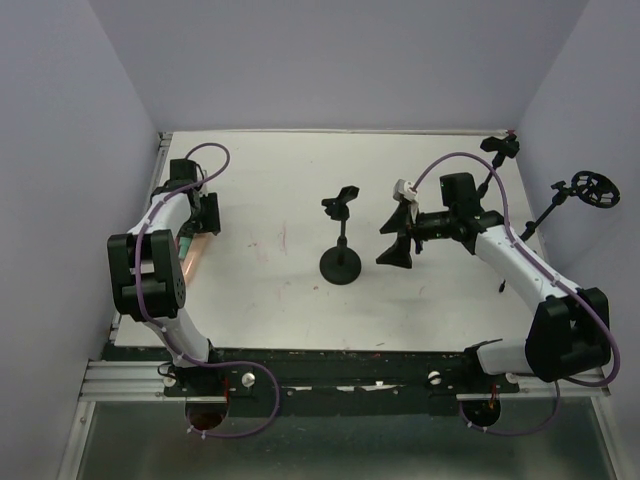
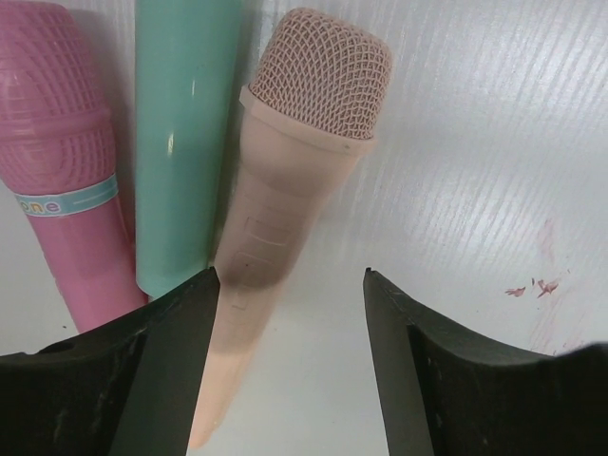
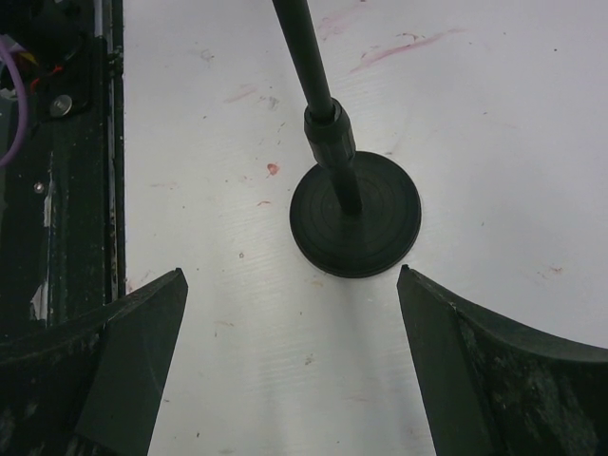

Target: Attach the microphones to the stand

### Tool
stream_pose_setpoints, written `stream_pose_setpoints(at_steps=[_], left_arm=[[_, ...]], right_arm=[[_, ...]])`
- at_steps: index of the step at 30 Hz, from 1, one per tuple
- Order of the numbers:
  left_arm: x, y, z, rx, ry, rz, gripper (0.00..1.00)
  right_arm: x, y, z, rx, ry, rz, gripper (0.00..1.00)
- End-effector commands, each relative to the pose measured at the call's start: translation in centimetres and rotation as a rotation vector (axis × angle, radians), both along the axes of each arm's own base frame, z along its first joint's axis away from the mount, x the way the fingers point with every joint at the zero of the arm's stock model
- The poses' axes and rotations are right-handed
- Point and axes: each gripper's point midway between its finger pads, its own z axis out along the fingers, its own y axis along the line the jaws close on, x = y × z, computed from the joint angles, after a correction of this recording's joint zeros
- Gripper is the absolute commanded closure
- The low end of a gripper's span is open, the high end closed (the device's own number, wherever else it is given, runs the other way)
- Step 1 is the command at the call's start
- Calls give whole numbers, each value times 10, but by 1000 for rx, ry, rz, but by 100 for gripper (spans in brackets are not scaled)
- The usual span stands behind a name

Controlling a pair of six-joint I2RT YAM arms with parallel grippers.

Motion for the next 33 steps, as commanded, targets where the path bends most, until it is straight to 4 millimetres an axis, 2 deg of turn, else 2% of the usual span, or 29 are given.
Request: stream_pose_setpoints(at_steps=[1, 10, 19, 26, 33], left_arm=[[1, -6, 2, -38, 12, -8, 32], [-2, -29, -1, -84, 44, -75, 37], [-1, -14, 14, 39, -12, -45, 32], [-5, -12, -2, 37, 47, -47, 32], [-10, -34, -6, -8, 77, -114, 36]], right_arm=[[0, 1, 7, 16, -3, 21, 0], [0, 2, 7, 14, 1, 29, 0], [-1, 1, 5, 14, 13, 33, 0], [-2, 2, 5, 13, 18, 39, 0], [-3, 2, 5, 14, 20, 42, 0]])
